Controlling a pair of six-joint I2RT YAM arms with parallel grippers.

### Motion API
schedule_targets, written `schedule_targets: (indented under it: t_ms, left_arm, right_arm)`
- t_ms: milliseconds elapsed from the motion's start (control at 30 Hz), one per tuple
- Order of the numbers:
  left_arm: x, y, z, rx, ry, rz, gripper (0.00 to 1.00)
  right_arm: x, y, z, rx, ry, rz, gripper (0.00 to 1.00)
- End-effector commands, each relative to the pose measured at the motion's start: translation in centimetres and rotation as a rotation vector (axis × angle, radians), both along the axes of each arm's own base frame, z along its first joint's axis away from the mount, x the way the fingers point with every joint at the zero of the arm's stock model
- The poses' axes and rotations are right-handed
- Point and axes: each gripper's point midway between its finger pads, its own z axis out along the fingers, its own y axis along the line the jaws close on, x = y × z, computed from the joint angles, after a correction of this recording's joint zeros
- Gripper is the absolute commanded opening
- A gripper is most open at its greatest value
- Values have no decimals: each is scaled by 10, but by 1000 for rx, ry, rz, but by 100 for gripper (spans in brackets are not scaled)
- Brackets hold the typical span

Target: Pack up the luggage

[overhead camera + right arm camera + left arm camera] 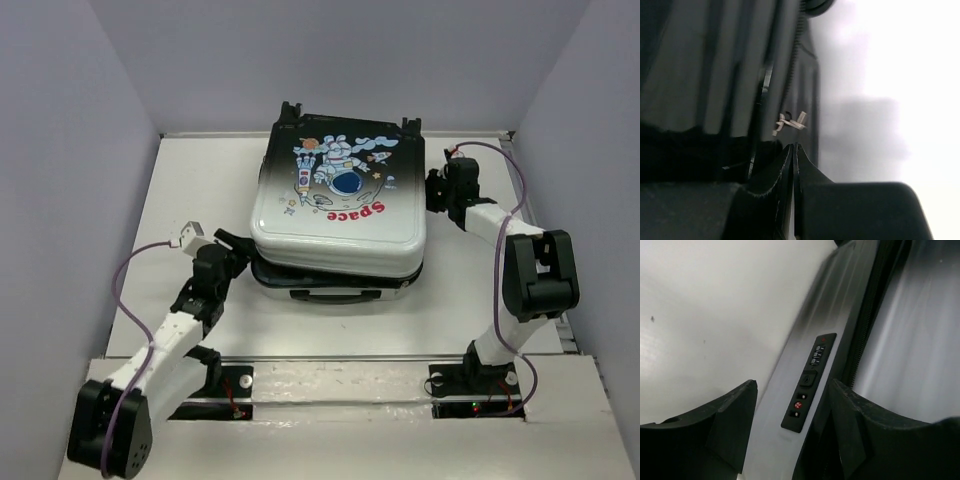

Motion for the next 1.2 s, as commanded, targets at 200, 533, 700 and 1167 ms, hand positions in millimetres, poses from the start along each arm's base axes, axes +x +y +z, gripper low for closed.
schedule_targets:
  t_ms: [200,533,700,1167]
  left_arm:
    - [-53,-12,206,183,-275,-178,82]
    - [64,-54,287,302,-271,-323,99]
    - [141,-37,254,199,-186,-408,99]
    - [28,12,207,216,-257,-229,99]
  right_arm:
    - [-14,50,65,185,-74,392,20]
    - [-15,41,55,160,-62,407,56]
    - [-16,29,60,116,-69,318,82]
    - [-138,0,101,101,-186,81,72]
